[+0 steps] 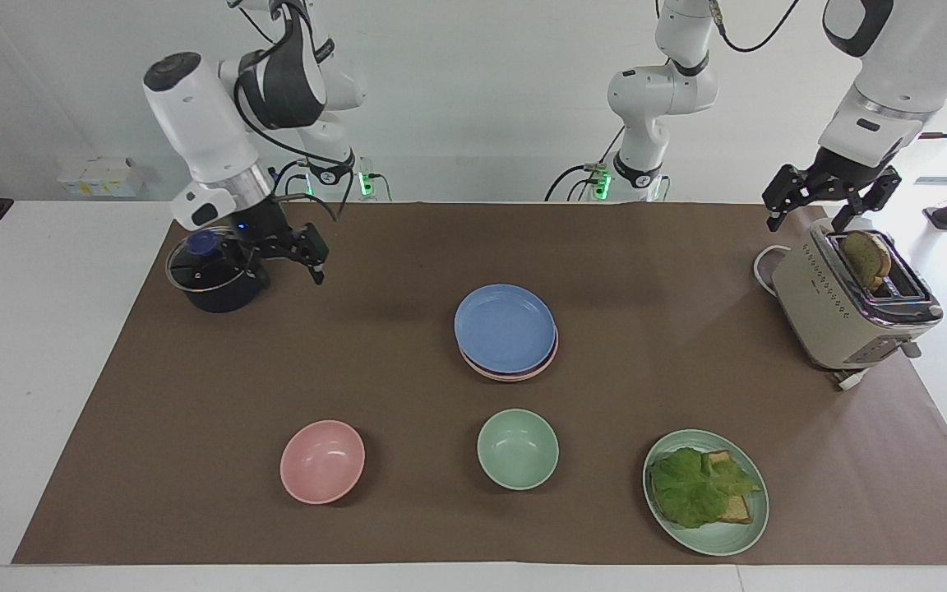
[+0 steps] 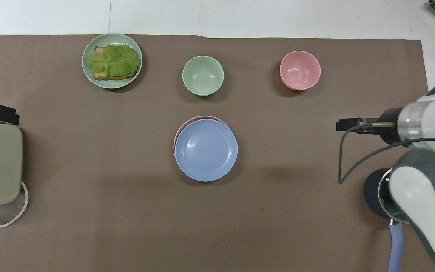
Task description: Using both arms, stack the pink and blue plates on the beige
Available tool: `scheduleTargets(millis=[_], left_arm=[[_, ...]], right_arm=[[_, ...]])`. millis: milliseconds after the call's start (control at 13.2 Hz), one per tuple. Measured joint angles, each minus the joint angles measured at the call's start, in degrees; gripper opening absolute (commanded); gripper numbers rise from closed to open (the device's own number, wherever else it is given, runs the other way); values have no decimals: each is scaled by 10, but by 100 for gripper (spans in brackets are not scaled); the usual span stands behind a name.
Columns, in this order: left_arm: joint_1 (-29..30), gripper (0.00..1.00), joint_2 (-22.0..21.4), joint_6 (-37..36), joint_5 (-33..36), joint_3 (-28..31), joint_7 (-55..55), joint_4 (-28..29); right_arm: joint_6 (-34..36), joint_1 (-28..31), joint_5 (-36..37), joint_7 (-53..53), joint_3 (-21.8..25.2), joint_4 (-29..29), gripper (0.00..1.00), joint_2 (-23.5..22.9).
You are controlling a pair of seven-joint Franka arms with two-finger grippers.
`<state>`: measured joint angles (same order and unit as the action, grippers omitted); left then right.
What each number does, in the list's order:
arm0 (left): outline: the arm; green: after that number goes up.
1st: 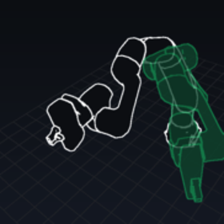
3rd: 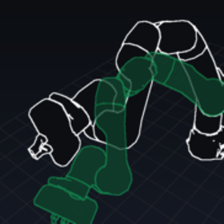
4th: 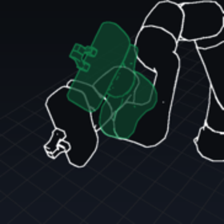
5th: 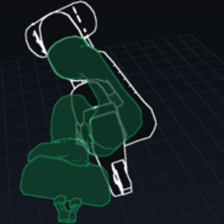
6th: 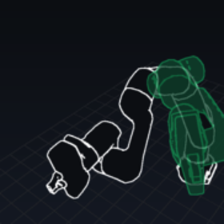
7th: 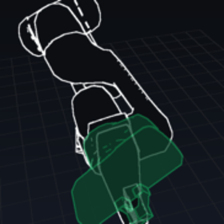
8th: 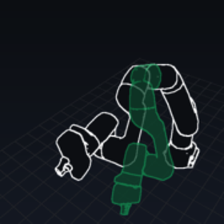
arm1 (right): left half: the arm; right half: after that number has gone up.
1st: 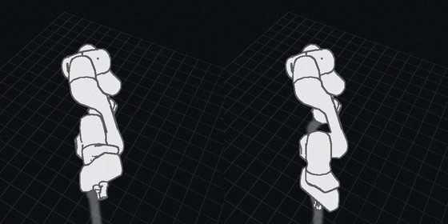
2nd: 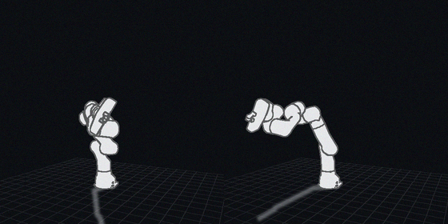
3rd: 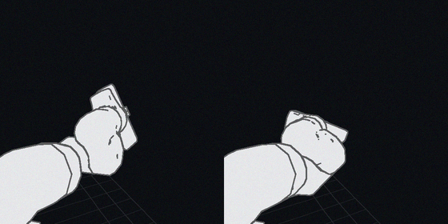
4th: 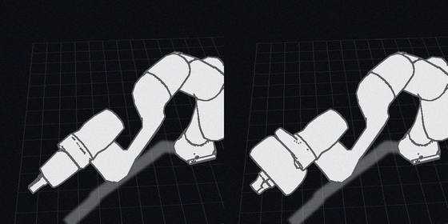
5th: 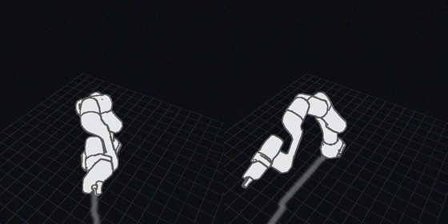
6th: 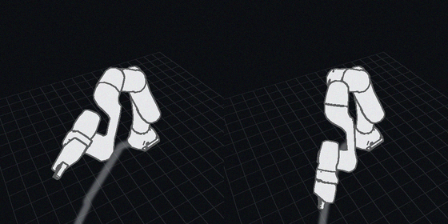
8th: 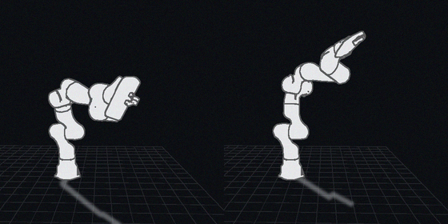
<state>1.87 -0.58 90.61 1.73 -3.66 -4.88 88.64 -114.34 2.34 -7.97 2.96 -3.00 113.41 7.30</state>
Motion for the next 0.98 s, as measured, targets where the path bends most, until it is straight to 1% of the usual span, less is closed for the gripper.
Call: scheduleTargets(millis=[226,453,528,679,981], left_arm=[[0,100,0,0,0,0,0,0],[0,100,0,0,0,0,0,0],[0,100,0,0,0,0,0,0],[0,100,0,0,0,0,0,0],[0,100,0,0,0,0,0,0]], right_arm=[[130,31,36,0,0,-96,100,8],[200,32,65,0,-3,-177,100,-13],[209,32,75,0,-5,-193,100,-24],[214,32,86,0,-6,-208,100,-40],[223,31,89,0,-6,-218,100,-44]])
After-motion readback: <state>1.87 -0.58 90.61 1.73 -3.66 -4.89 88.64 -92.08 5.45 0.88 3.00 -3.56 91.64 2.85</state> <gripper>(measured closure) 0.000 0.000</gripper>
